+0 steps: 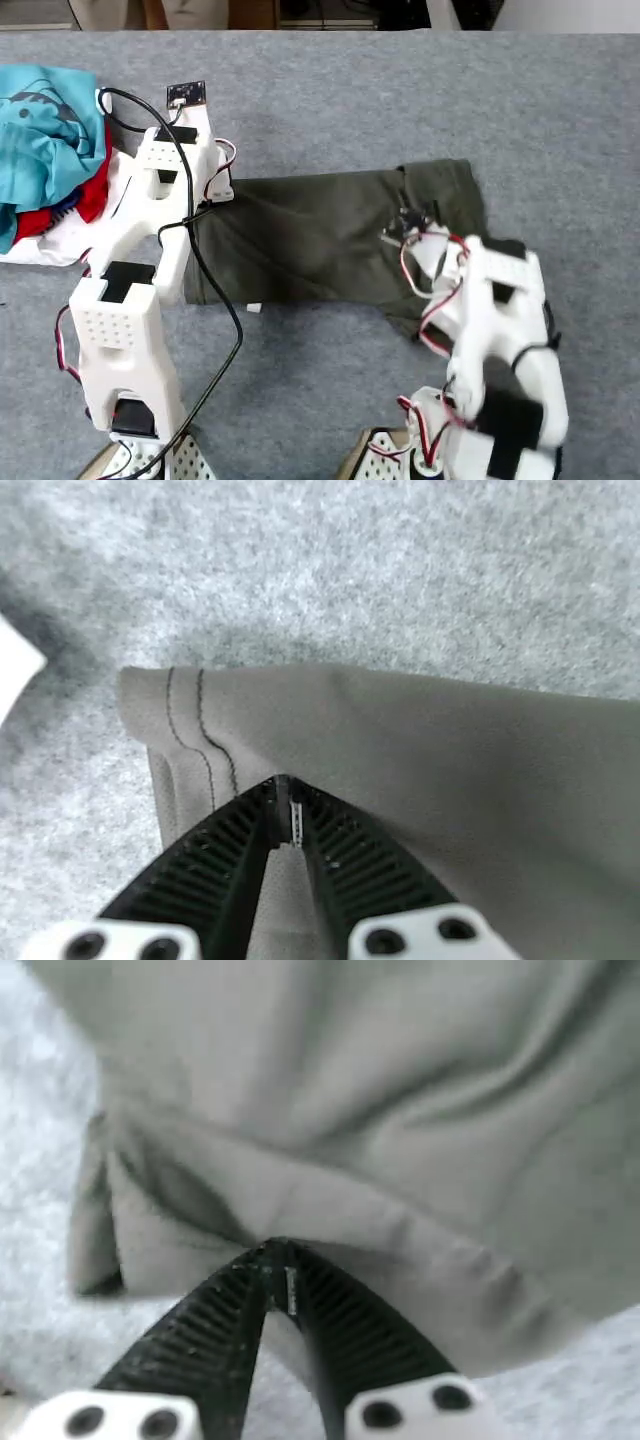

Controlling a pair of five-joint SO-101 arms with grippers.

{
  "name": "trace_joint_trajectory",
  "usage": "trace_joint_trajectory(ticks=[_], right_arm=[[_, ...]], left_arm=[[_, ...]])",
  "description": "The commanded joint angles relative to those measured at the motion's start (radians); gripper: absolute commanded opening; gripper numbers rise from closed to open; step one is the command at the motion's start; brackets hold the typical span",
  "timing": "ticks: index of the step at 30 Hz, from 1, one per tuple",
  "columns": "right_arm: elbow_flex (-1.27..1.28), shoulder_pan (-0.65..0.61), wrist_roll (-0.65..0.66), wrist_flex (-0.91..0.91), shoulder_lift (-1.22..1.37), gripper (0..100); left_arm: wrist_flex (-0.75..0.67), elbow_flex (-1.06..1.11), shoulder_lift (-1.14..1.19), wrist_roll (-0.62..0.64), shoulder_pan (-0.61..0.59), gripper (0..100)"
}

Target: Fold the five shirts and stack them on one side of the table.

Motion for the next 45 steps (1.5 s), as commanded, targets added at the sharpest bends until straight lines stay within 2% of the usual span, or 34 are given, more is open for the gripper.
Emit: trace_joint_trajectory(ticks=[1, 5, 8, 11, 16, 21, 23, 30, 35, 41, 45], right_arm=[[0.09, 0.048, 0.055, 0.014, -0.163, 0.5], [0.085, 0.053, 0.066, 0.094, -0.323, 0.5], [-0.018, 0.044, 0.041, 0.124, -0.392, 0.8], [-0.183, 0.028, -0.005, 0.12, -0.352, 0.9], [-0.526, -0.021, -0.101, 0.126, -0.048, 1.2], [-0.94, -0.033, -0.19, 0.192, 0.364, 12.9], [-1.101, -0.033, -0.21, 0.238, 0.506, 14.1], [-1.569, -0.035, -0.262, 0.319, 0.938, 14.1], [-1.833, -0.067, -0.279, 0.379, 1.181, 13.9], [-2.163, -0.081, -0.325, 0.48, 1.359, 0.4], [-2.348, -0.077, -0.328, 0.534, 1.452, 1.1]], left_arm=[[0.003, -0.038, -0.008, -0.003, 0.003, 2], [0.002, -0.043, -0.008, -0.003, 0.003, 2], [0.008, -0.048, -0.01, -0.003, 0.003, 2], [0.008, -0.048, -0.019, -0.003, 0.002, 2], [0.026, -0.06, -0.03, -0.035, 0.002, 2], [0.149, -0.157, -0.045, -0.061, -0.008, 2], [0.18, -0.196, -0.042, -0.061, -0.026, 2], [0.18, -0.181, -0.036, -0.063, -0.072, 2], [0.089, -0.155, 0.038, -0.054, -0.066, 2], [0.037, -0.16, 0.133, -0.052, -0.074, 2], [0.029, -0.178, 0.153, -0.051, -0.074, 2]])
